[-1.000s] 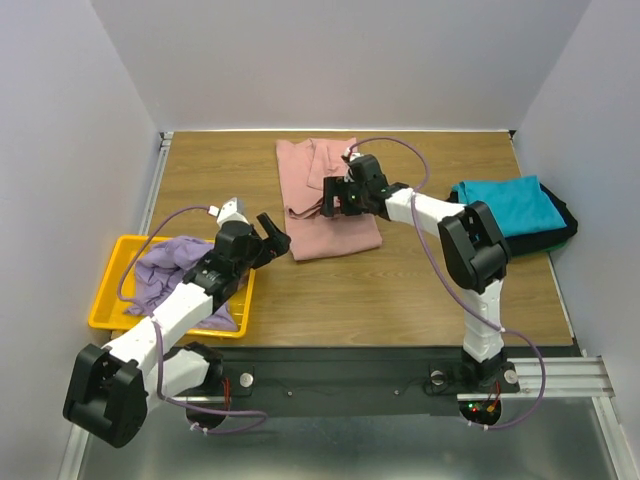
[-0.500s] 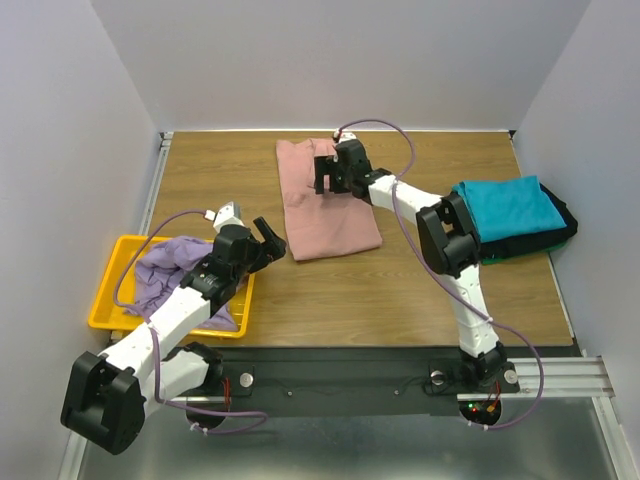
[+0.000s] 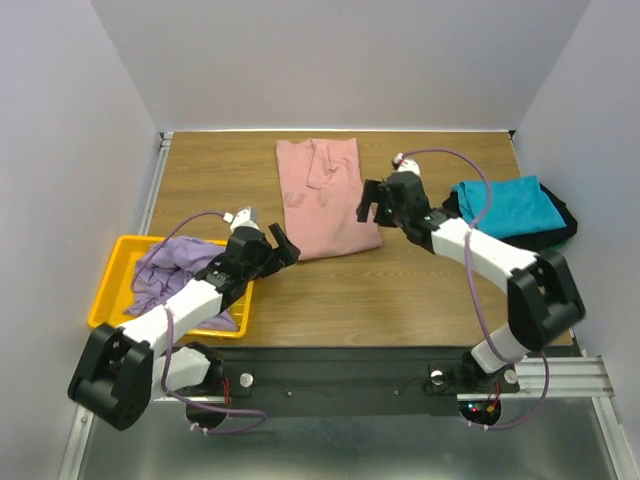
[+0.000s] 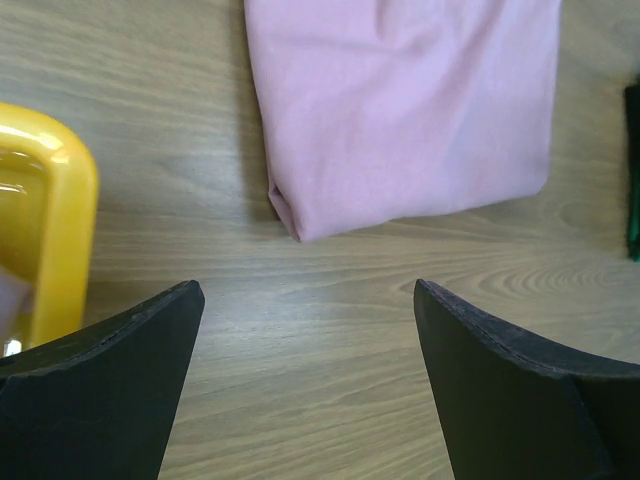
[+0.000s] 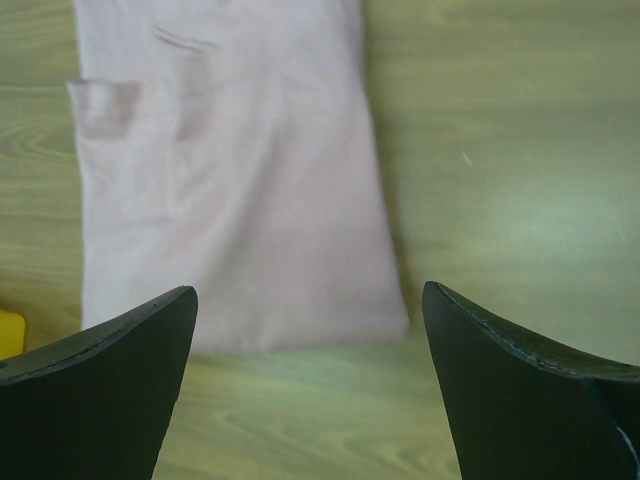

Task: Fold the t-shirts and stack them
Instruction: Fold the tshirt

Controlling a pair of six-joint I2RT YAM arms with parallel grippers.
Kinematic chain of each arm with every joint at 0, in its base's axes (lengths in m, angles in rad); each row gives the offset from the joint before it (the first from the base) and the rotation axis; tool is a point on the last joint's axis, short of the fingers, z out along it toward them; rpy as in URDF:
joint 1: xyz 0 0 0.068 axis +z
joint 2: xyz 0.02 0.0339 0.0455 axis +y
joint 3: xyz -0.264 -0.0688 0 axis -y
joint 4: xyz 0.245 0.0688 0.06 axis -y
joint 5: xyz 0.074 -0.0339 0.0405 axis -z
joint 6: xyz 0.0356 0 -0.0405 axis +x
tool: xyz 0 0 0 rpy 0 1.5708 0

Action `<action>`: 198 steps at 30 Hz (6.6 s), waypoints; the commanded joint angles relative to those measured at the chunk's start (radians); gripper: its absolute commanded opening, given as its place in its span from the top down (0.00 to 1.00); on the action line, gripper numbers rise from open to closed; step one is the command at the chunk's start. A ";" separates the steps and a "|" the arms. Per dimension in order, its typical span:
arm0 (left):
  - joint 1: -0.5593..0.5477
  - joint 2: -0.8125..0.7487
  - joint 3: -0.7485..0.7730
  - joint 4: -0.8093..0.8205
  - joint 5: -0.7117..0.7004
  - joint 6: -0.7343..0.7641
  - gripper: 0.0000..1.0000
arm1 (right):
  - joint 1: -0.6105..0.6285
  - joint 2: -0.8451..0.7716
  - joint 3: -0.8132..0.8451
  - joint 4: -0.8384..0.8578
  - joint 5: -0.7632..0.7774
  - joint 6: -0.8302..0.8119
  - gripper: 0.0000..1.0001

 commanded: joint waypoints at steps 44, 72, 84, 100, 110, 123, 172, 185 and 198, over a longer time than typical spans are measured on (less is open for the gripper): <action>-0.156 0.370 0.052 0.145 0.021 -0.027 1.00 | -0.006 -0.063 -0.321 0.028 0.037 0.239 1.00; -0.612 -0.251 0.033 -0.142 -0.243 -0.200 1.00 | 0.001 -0.724 -0.393 -0.325 0.035 0.249 0.99; -0.355 -0.159 0.177 -0.147 -0.222 -0.096 1.00 | 0.001 -0.411 -0.068 -0.196 0.092 0.140 0.99; -0.036 0.066 0.349 -0.078 -0.117 0.076 1.00 | -0.018 0.000 0.340 -0.158 0.112 0.017 0.99; 0.141 0.288 0.489 -0.013 -0.016 0.159 1.00 | -0.072 0.240 0.555 -0.141 0.066 -0.018 0.99; 0.285 0.710 0.784 -0.005 0.185 0.196 1.00 | -0.138 0.534 0.772 -0.136 -0.029 -0.028 1.00; -0.127 0.291 -0.007 0.177 0.200 -0.076 0.01 | -0.123 -0.193 -0.585 0.190 -0.488 0.183 0.00; -0.233 -0.388 0.015 -0.157 -0.182 -0.090 0.01 | -0.120 -0.716 -0.522 -0.163 -0.358 0.121 0.00; -0.229 -0.356 0.070 -0.266 -0.383 -0.100 0.01 | -0.109 -0.326 -0.404 -0.198 -0.166 0.157 0.06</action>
